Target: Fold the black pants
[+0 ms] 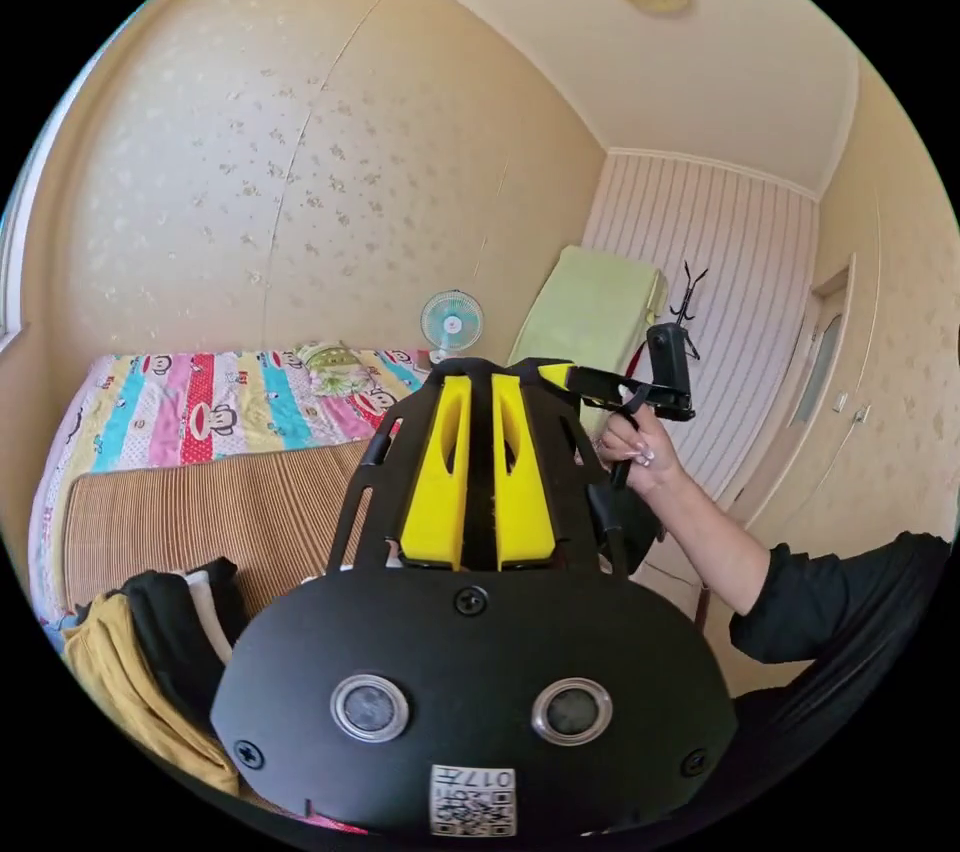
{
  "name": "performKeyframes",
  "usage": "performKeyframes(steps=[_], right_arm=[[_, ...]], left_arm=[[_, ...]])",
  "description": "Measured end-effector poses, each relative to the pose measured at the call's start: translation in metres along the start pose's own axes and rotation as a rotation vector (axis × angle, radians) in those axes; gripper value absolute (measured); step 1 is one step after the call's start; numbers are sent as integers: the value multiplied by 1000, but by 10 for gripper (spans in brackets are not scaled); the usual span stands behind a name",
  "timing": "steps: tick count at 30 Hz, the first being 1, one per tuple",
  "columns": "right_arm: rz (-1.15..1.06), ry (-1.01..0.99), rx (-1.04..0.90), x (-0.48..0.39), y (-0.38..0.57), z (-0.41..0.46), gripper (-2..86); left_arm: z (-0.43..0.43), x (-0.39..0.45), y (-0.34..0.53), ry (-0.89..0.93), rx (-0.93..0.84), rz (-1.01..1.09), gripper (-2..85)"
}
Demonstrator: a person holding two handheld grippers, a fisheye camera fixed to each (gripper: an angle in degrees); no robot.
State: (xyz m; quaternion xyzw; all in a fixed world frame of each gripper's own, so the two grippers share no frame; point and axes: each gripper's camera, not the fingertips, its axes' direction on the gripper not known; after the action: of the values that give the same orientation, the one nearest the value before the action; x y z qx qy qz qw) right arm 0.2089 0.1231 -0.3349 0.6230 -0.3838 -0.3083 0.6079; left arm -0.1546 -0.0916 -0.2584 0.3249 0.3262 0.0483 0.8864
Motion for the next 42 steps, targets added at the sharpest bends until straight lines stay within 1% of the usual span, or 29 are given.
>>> performKeyframes(steps=[1,2,3,4,5,6,7,8,10,11,12,13,15,16,17,18,20,21,22,25,26,27,28,30,32,35,38,41,42], right_arm=[[-7,33,-67,6,27,22,4],[-16,42,-102,9,44,32,4],[-13,42,-166,16,85,51,6],[13,23,-240,27,132,70,8],[34,11,-279,32,159,80,9],[90,-4,-345,43,212,98,13],[171,-12,-407,54,265,113,18],[218,-19,-438,60,290,120,21],[429,-38,-482,85,369,129,38],[480,-48,-468,92,380,125,42],[559,-86,-402,106,391,115,54],[607,-130,-299,122,388,102,70],[653,-162,-164,151,367,89,103],[687,-172,-134,173,345,91,131],[702,-182,-137,185,334,96,151],[712,-203,-167,207,310,112,190],[723,-200,-224,237,282,143,228],[747,-186,-264,253,272,165,232],[774,-187,-314,265,267,186,233],[787,-263,-328,269,262,214,224],[788,-276,-335,266,262,218,223],[779,-269,-332,257,264,223,219],[756,-206,-323,244,266,221,210],[695,-140,-312,224,271,213,190],[684,-153,-281,209,280,196,169],[643,-187,-215,190,290,151,144],[590,-177,-148,186,286,91,132],[518,-130,-121,193,266,27,125],[468,-83,-122,194,252,0,123]], left_arm=[[9,-7,16,6,-32,-15,42],[27,-18,52,21,-99,-37,43],[44,-29,93,25,-176,-68,44],[52,-34,115,31,-215,-88,44],[67,-42,157,49,-290,-141,47],[80,-49,199,58,-362,-198,50],[85,-53,218,53,-397,-229,52],[93,-59,251,34,-456,-287,63],[96,-71,282,39,-483,-371,88],[91,-82,288,57,-436,-414,100],[84,-96,283,65,-374,-457,102],[81,-104,277,66,-344,-477,103],[80,-145,247,57,-244,-562,115],[83,-157,240,55,-232,-587,120],[95,-182,227,50,-234,-640,135],[113,-206,218,49,-286,-692,154],[143,-234,213,53,-369,-758,167],[160,-245,213,84,-419,-784,167],[166,-248,213,107,-423,-783,167],[189,-256,213,236,-492,-804,144],[199,-253,217,278,-522,-814,138],[195,-248,219,255,-500,-800,135],[193,-245,221,240,-493,-790,131],[182,-228,226,227,-482,-754,115],[176,-209,230,232,-500,-736,106],[179,-163,232,265,-531,-668,100],[204,-113,228,331,-547,-630,98],[245,-64,207,388,-547,-572,95],[263,-47,195,410,-537,-548,95]])
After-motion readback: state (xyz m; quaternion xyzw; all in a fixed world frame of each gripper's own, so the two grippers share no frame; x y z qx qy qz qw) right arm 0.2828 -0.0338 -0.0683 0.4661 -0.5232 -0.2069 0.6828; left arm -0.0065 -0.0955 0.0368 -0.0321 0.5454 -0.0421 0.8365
